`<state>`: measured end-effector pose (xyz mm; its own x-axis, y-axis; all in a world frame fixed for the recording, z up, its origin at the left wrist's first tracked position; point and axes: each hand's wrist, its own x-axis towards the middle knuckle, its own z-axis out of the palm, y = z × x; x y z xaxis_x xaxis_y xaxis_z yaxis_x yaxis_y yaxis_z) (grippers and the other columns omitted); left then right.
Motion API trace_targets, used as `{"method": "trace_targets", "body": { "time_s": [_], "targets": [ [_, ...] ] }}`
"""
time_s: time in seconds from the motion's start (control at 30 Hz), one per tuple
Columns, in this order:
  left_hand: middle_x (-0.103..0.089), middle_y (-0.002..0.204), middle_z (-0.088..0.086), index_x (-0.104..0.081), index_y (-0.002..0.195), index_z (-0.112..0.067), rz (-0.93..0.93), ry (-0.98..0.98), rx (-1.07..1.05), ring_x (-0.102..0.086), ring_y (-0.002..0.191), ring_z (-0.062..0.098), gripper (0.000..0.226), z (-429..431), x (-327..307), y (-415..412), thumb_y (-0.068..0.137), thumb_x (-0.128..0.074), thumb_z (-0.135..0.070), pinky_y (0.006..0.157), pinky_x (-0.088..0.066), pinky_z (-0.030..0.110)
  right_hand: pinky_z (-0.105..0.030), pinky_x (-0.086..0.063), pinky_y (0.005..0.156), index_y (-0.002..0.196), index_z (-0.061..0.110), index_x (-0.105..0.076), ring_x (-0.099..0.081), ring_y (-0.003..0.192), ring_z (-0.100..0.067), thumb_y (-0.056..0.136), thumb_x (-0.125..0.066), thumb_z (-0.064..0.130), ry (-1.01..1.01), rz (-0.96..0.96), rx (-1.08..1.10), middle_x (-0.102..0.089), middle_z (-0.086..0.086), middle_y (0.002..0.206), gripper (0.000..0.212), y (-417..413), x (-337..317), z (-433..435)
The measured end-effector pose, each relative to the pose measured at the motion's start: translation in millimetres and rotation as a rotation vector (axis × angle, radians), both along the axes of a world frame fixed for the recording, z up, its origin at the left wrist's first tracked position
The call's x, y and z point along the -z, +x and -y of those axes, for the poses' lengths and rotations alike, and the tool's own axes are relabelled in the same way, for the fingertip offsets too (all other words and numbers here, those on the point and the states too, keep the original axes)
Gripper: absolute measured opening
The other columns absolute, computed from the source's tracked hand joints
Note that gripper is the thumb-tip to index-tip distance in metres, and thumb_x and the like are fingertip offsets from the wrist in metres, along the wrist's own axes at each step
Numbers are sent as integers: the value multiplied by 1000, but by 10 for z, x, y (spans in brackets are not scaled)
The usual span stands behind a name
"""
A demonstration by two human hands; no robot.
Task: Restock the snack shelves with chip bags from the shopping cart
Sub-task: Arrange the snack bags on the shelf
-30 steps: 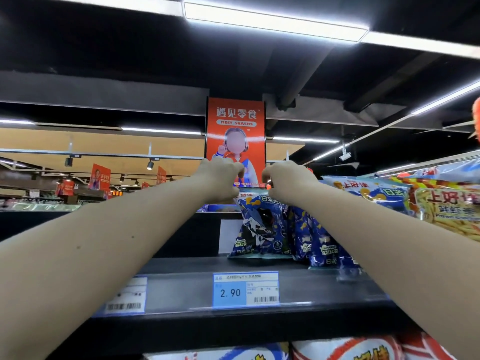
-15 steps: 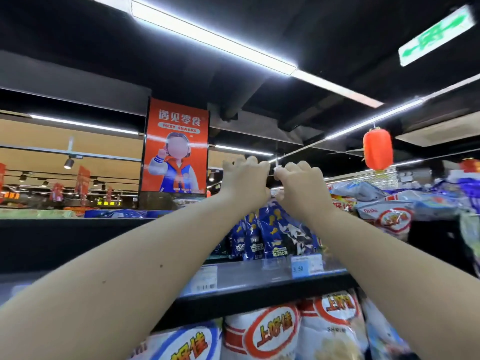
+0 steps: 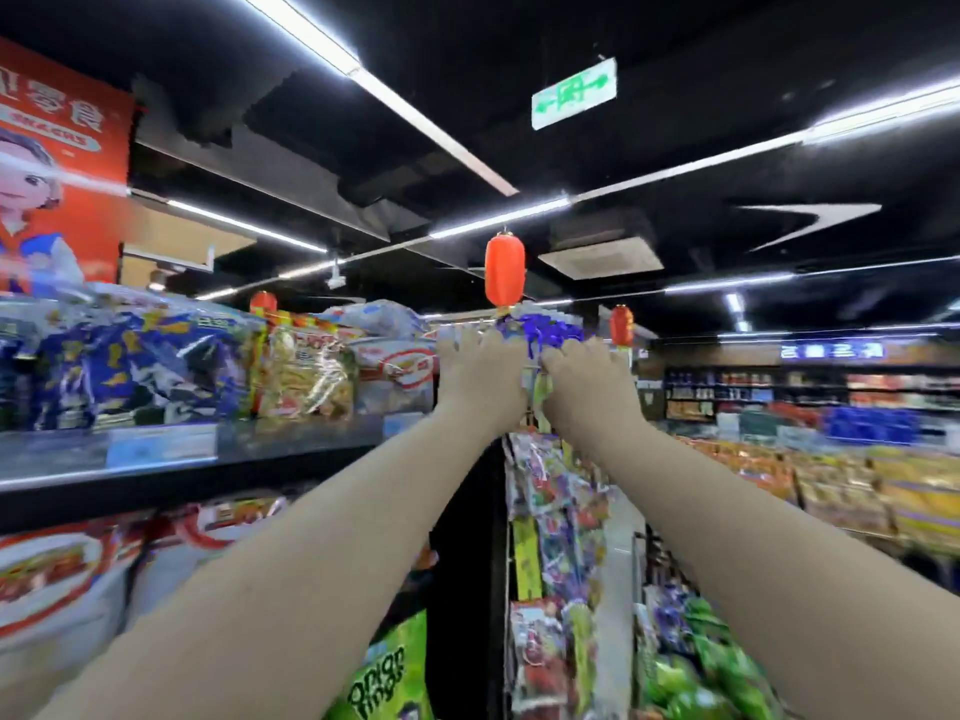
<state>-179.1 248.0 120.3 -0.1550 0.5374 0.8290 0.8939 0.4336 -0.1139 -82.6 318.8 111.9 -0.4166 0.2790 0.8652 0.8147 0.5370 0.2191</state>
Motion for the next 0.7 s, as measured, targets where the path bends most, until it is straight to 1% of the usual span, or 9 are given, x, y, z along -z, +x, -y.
{"method": "trace_targets", "body": {
  "time_s": [0.03,0.07,0.1,0.17,0.2,0.3,0.43,0.6,0.7],
  "targets": [
    [-55,125,6,-55,117,-21,-7,-4,23,-46,119,33,31,-243,81,183,89,-51,-34,96,-35,45,-36,-46,67,87,18,-64,-61,84,-30,59,-78,21,-3,6,44,-63,-6,83,31,238,87,-186],
    [-55,125,6,-55,117,-22,-9,-11,46,-46,119,32,30,-471,162,364,89,-51,-33,94,-36,44,-35,-46,63,81,17,-64,-61,78,-31,54,-81,20,-6,1,87,-62,-6,78,33,469,185,-401],
    [-55,125,5,-54,119,-22,1,-24,74,-45,119,32,31,-705,248,535,89,-52,-31,94,-36,44,-37,-46,66,85,17,-63,-60,83,-31,59,-80,21,-35,20,121,-62,-6,83,32,694,281,-612],
    [-53,127,5,-52,123,-21,40,-67,129,-43,122,30,37,-1146,425,866,88,-55,-31,96,-35,46,-41,-43,81,104,16,-57,-54,102,-32,79,-66,23,-89,55,179,-60,-6,103,27,1110,495,-1028],
    [-53,128,5,-51,125,-21,53,-91,155,-43,123,30,40,-1353,524,1020,87,-55,-31,97,-35,47,-42,-42,86,108,16,-54,-51,107,-32,83,-62,23,-113,42,187,-58,-6,109,27,1304,598,-1217],
    [-54,123,5,-52,120,-21,120,-148,255,-44,119,29,35,-1970,877,1424,85,-54,-29,98,-33,45,-43,-39,90,112,18,-52,-48,113,-30,88,-57,24,-187,-24,242,-55,-5,114,26,1800,926,-1748],
    [-52,124,5,-50,124,-20,153,-269,339,-42,120,30,35,-2730,1362,1794,90,-51,-30,99,-34,46,-40,-38,94,119,19,-51,-46,116,-28,92,-54,27,-291,-17,311,-54,-3,121,29,2206,1365,-2395],
    [-54,122,6,-50,125,-20,146,-301,388,-45,118,31,35,-3691,1841,2002,91,-52,-30,98,-35,47,-47,-35,102,131,20,-45,-39,129,-32,93,-56,29,-376,40,415,-49,-8,135,40,2374,1870,-3232],
    [-54,123,6,-50,122,-19,132,-328,424,-45,120,31,33,-4277,2072,1979,90,-53,-27,99,-35,47,-47,-34,102,131,20,-44,-38,128,-32,92,-58,28,-434,80,461,-46,-8,136,43,2314,2150,-3756]
  ]
}}
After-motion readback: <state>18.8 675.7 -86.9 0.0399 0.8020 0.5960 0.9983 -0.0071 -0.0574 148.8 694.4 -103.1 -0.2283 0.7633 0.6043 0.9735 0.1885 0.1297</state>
